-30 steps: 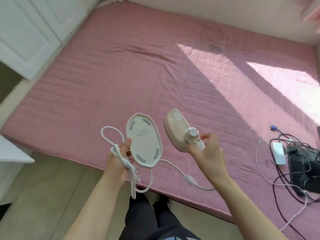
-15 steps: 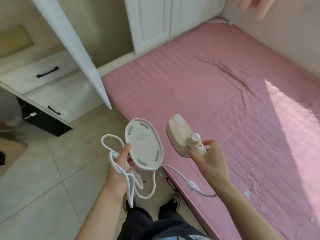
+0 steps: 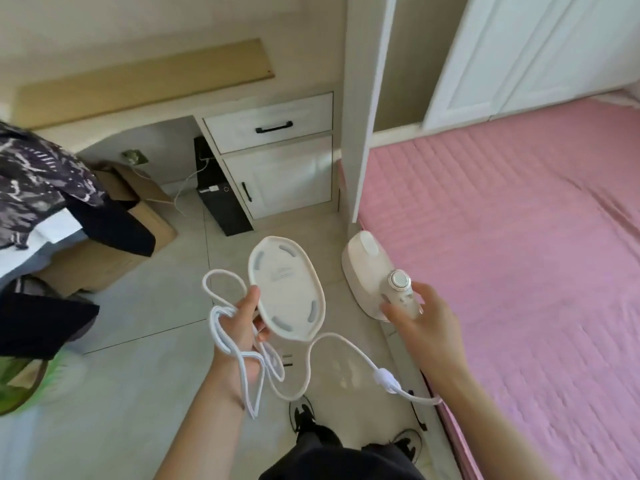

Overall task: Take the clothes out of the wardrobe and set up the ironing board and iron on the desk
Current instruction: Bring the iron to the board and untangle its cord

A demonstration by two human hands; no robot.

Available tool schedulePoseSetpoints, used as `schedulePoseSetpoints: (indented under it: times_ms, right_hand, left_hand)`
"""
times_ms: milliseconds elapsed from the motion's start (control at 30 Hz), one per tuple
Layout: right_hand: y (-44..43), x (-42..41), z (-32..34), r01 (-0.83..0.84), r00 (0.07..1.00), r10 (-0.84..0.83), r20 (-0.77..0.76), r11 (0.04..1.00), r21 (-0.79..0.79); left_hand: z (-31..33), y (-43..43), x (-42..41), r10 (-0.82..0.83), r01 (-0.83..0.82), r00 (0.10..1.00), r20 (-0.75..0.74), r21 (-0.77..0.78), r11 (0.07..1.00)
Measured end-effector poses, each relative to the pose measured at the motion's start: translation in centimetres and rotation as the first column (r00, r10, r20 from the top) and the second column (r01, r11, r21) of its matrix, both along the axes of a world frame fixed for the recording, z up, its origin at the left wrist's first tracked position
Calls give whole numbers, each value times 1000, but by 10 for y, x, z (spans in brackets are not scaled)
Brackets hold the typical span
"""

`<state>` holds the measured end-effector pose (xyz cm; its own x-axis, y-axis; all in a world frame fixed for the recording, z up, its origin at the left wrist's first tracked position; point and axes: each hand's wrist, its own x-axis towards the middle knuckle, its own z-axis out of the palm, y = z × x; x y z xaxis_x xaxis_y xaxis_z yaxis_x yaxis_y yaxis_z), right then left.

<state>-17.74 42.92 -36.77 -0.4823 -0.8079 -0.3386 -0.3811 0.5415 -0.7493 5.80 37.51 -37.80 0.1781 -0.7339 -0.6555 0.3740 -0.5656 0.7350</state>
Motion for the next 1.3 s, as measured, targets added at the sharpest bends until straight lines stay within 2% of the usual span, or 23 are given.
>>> schedulePoseSetpoints:
  times_ms: [233, 467, 700, 900, 1300]
  right_hand:
    - [-61, 89, -1, -101, 995, 100, -29, 995, -9]
    - [-110, 134, -2, -172, 985, 173, -24, 985, 31]
    - [-184, 151, -4, -215, 976, 216, -32, 976, 21]
    - [-278, 148, 2, -270, 962, 271, -42, 962, 22]
    - [-450, 145, 20, -333, 942, 333, -43, 943, 1]
  left_hand:
    - [4, -34, 92, 112, -112, 994, -3, -15, 994]
    - [-5, -64, 138, 206, -205, 978, -33, 5, 979]
    - [-10, -126, 154, 276, -276, 961, -21, 12, 961]
    - [-12, -211, 152, 282, -282, 958, 52, -19, 959]
    - [-8, -373, 146, 346, -341, 934, 90, -69, 938]
